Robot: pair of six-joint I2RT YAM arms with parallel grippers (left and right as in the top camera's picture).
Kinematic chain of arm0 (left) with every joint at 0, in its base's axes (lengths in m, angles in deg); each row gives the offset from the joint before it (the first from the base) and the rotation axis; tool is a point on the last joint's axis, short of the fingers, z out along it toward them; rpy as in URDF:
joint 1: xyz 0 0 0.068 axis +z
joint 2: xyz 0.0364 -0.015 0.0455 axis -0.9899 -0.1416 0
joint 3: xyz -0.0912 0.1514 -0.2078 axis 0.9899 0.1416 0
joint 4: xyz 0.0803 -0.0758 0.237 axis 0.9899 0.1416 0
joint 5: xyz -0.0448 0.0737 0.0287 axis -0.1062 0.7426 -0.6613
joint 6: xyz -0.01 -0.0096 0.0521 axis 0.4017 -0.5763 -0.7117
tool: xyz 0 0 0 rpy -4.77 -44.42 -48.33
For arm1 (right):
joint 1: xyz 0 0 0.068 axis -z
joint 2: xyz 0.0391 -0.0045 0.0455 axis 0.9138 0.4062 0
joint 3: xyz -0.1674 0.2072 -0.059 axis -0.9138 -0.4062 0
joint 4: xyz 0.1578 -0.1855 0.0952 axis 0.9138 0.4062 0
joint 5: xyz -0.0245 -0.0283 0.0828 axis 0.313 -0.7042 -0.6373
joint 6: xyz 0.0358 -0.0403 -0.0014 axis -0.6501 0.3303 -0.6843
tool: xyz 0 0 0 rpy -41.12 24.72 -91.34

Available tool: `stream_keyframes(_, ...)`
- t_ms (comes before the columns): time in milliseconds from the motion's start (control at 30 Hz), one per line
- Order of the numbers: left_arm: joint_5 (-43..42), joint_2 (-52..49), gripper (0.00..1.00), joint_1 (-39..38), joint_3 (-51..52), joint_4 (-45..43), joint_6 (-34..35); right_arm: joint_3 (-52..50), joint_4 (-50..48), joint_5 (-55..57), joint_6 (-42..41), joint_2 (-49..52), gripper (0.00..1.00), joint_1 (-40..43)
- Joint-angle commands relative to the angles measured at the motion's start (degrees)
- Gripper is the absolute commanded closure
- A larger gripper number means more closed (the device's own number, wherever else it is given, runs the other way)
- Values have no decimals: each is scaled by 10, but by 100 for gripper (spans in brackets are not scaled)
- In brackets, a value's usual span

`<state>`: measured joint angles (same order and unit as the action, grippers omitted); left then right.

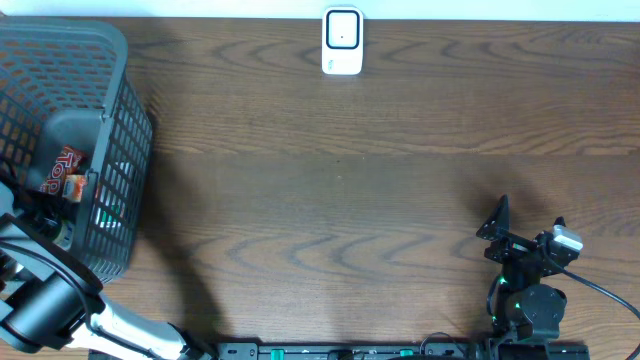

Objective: Scan the item barcode
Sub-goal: 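Lower the left gripper and grasp the green-capped bottle, then lift the bottle out and place it on the table center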

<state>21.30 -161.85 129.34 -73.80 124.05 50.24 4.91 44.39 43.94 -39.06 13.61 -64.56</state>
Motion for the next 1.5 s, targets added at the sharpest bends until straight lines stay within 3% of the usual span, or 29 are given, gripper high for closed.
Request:
stream_keyframes(0,-11,30,35,0,-10,18,-1,-1,3,7,5,-3,1,4)
stream_keyframes(167,-48,118,35,0,-25,23,0,-1,3,7,5,-3,1,4)
stream_keyframes(433,-205,341,35,0,-26,-3,41,-1,3,7,5,-3,1,4)
stream_keyframes(700,-401,521,34,-47,-26,-67,172,-1,3,7,5,-3,1,4)
stream_keyframes(867,-390,563,34,-172,-26,-90,184,-1,3,7,5,-3,1,4)
stream_keyframes(1067,-330,541,33,-347,-9,-86,156,-1,3,7,5,-3,1,4)
stream_keyframes(1233,-233,473,33,-492,20,-78,149,-1,3,7,5,-3,1,4)
stream_keyframes(1467,-86,302,33,-660,23,-83,149,-1,3,7,5,-3,1,4)
